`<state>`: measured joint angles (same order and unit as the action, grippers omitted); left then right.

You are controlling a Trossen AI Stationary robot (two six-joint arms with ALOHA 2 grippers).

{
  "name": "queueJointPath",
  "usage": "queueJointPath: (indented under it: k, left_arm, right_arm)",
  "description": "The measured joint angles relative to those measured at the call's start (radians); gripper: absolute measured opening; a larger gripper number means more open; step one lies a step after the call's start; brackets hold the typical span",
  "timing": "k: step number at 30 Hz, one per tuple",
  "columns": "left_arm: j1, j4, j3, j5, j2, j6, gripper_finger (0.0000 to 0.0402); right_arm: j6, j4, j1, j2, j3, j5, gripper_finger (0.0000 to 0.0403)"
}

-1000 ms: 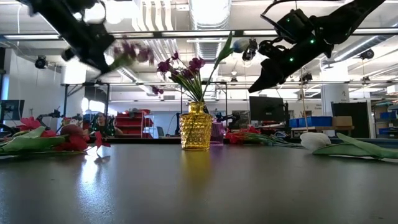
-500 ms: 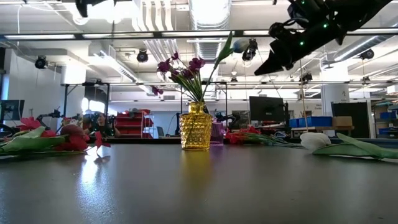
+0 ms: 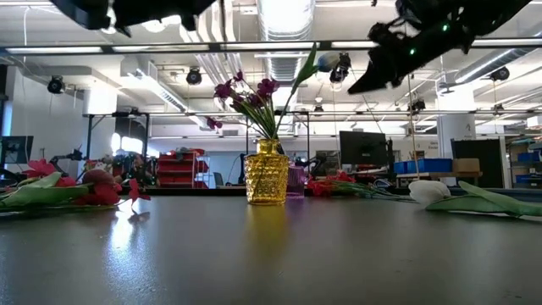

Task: Sort flowers into vase by color
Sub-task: Put the purple flowers into the violet vase

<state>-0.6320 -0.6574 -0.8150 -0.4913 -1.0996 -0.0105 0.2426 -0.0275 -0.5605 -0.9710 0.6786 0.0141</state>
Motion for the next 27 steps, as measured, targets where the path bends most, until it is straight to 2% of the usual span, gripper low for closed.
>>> queueJointPath:
  k: [3,5,7,10,12,14,18,22,27]
  left_arm:
    - [0.006,-0.001,-0.08,-0.043,-0.098,-0.002,0.0001]
    - [0.01,0.0,-0.134,-0.074,-0.155,-0.002,0.0001]
    - [0.015,-0.003,-0.189,-0.099,-0.208,-0.002,0.0001]
    - [0.023,-0.012,-0.26,-0.131,-0.286,-0.01,0.0001]
    - [0.029,-0.032,-0.303,-0.159,-0.339,-0.034,0.0001]
    - [0.039,-0.06,-0.344,-0.19,-0.389,-0.064,0.0001]
    - [0.06,-0.081,-0.429,-0.212,-0.478,-0.085,0.0001]
    - [0.073,-0.08,-0.509,-0.24,-0.556,-0.11,0.0001]
    - [0.073,-0.083,-0.56,-0.256,-0.614,-0.134,0.0001]
  right_arm:
    - [0.03,0.04,-0.002,0.084,0.057,0.142,0.0012]
    - [0.032,0.05,-0.003,0.139,0.087,0.144,0.0012]
    - [0.03,0.051,-0.003,0.175,0.11,0.053,0.0012]
    - [-0.019,0.023,-0.002,0.179,0.139,-0.143,0.0013]
    - [-0.043,-0.031,0.001,0.149,0.147,-0.245,0.0019]
    - [-0.049,-0.107,0.012,0.098,0.153,-0.297,0.0036]
    - [-0.046,-0.205,0.041,-0.029,0.197,-0.31,0.0093]
    - [-0.047,-0.206,0.059,-0.158,0.299,-0.31,0.0151]
    - [-0.034,-0.102,0.066,-0.261,0.443,-0.31,0.0184]
